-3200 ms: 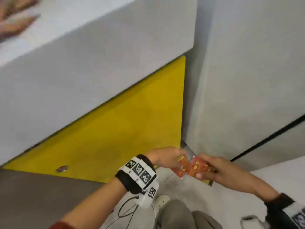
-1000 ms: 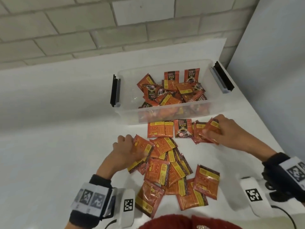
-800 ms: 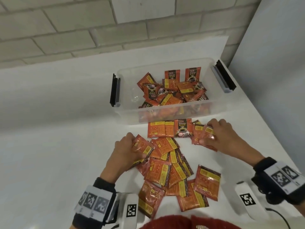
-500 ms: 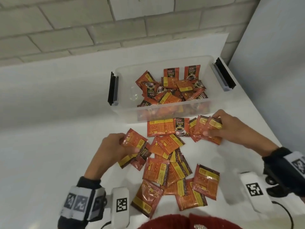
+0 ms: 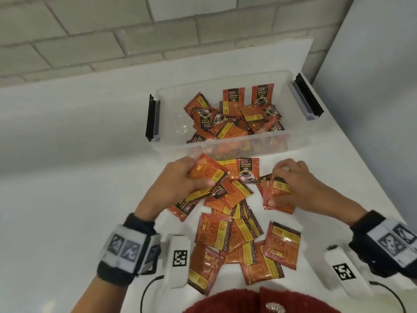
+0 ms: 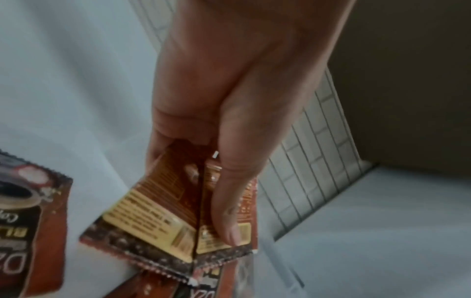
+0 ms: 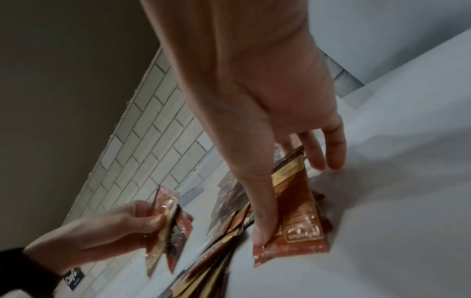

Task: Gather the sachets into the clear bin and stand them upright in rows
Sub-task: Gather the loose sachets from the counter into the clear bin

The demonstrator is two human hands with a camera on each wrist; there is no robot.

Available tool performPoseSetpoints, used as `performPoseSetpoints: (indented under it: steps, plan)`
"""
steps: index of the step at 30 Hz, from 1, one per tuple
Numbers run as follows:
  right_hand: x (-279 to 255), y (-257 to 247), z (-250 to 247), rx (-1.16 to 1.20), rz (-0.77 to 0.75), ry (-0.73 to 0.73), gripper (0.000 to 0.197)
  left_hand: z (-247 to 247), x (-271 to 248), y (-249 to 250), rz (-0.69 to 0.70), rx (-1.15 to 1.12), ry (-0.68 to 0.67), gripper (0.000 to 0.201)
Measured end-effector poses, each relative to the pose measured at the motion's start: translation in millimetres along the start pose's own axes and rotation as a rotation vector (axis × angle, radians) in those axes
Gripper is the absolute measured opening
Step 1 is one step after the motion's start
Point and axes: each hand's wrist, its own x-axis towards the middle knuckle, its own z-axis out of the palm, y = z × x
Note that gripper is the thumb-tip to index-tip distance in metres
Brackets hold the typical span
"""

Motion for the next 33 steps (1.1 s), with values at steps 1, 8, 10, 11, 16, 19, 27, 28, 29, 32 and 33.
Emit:
performPoseSetpoints:
  steps: [1, 8, 10, 11, 16, 19, 27, 28, 29, 32, 33]
  plan:
    - [-1.2, -0.3, 0.6, 0.036, -0.009, 0.003, 0.060, 6.6, 4.9, 3.3, 0.047, 0.038, -0.028, 0.028]
    - [2.1, 3.0, -16.2, 0.091, 0.090, -0.132, 0.053, 26.9, 22.7, 1.2, 0.117, 0.122, -0.104, 0.065]
    - [4.7, 2.6, -27.6, -0.006, 0.069, -0.159, 0.041, 29.7, 24.5, -3.8, 0.113, 0.178, -0.073, 0.063]
    - [5.1, 0.6, -33.6, -0.008, 0.042, -0.154, 0.039, 31.0, 25.7, -7.6, 0.110, 0.227, -0.054, 0.063]
    - [12.0, -26.6, -45.0, 0.091, -0.297, -0.104, 0.038, 36.3, 28.6, -20.9, 0.093, 0.183, -0.142, 0.058]
    - [20.5, -37.7, -29.7, 0.039, -0.383, -0.164, 0.037, 38.2, 28.2, -17.2, 0.080, 0.259, -0.121, 0.054]
    - [17.8, -29.8, -11.3, -0.092, -0.192, -0.099, 0.063, 4.1, 7.4, -12.6, 0.056, 0.013, -0.087, 0.043]
    - [16.2, -29.5, -10.1, -0.092, -0.152, -0.105, 0.073, -4.0, 1.7, -12.5, 0.027, -0.039, -0.079, 0.043]
    - [15.2, -29.1, -9.0, -0.100, -0.108, -0.111, 0.083, -11.6, -3.1, -14.8, -0.014, -0.092, -0.073, 0.045]
    - [17.0, -24.6, -6.0, -0.089, 0.004, -0.128, 0.097, -26.5, -17.6, -26.7, -0.162, -0.106, -0.093, 0.057]
    - [17.8, -23.1, -5.9, -0.079, 0.019, -0.120, 0.095, -26.1, -20.9, -32.0, -0.197, -0.059, -0.096, 0.059]
